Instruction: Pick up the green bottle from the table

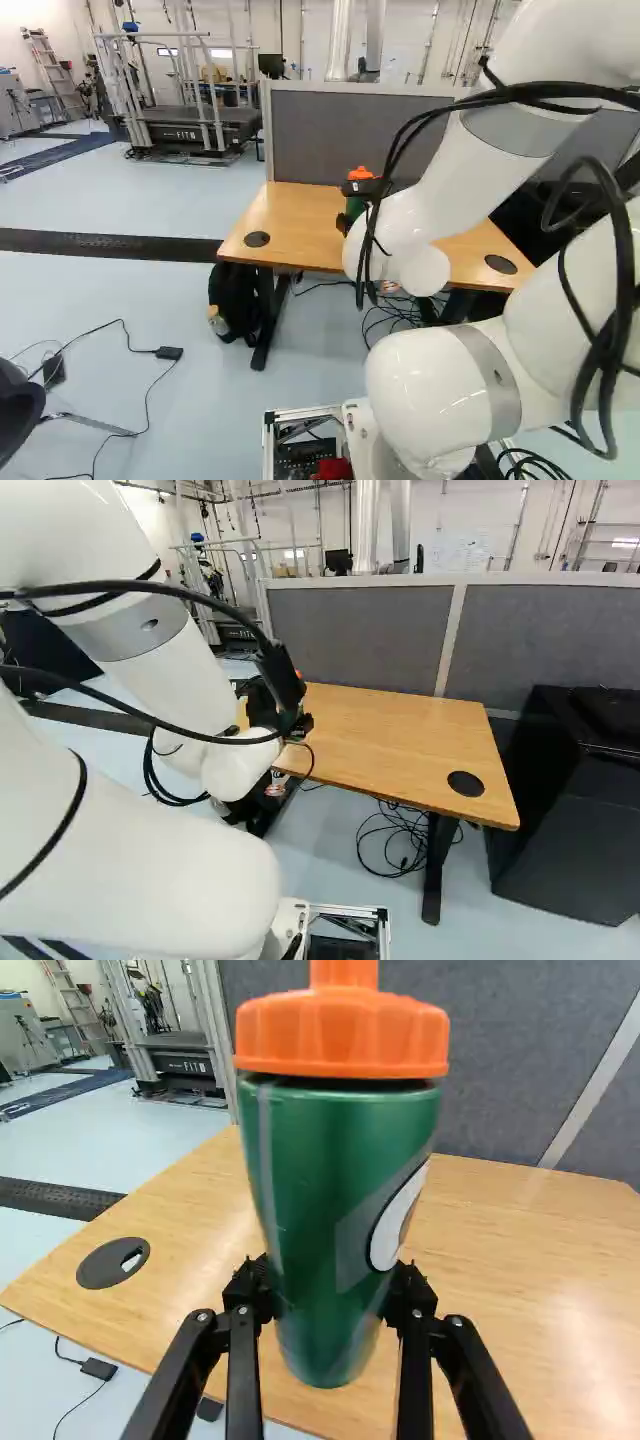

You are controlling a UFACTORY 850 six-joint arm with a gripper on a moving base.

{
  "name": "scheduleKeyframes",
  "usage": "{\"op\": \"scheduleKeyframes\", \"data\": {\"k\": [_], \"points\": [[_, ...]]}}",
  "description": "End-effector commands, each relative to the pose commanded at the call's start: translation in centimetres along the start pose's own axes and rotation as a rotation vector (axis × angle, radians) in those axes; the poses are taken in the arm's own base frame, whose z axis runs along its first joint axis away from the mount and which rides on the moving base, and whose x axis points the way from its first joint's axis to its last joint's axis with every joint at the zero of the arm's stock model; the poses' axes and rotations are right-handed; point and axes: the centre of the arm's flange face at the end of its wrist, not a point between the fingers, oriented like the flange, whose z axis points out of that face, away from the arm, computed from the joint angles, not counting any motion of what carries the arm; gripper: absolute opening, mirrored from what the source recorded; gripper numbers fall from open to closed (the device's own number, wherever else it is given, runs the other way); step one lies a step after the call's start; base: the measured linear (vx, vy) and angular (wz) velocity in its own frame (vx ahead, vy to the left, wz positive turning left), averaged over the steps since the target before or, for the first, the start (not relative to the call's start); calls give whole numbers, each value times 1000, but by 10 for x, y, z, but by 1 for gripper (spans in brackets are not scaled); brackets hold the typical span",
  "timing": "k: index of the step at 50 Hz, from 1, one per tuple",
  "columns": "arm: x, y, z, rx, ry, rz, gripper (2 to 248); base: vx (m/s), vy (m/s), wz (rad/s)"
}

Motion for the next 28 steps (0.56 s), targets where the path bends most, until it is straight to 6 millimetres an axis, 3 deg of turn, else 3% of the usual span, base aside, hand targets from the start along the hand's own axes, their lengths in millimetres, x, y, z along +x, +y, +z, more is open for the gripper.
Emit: {"op": "scheduleKeyframes", "data": {"k": [28], "points": [[0,0,0,0,0,0,121,0,0,0]]}}
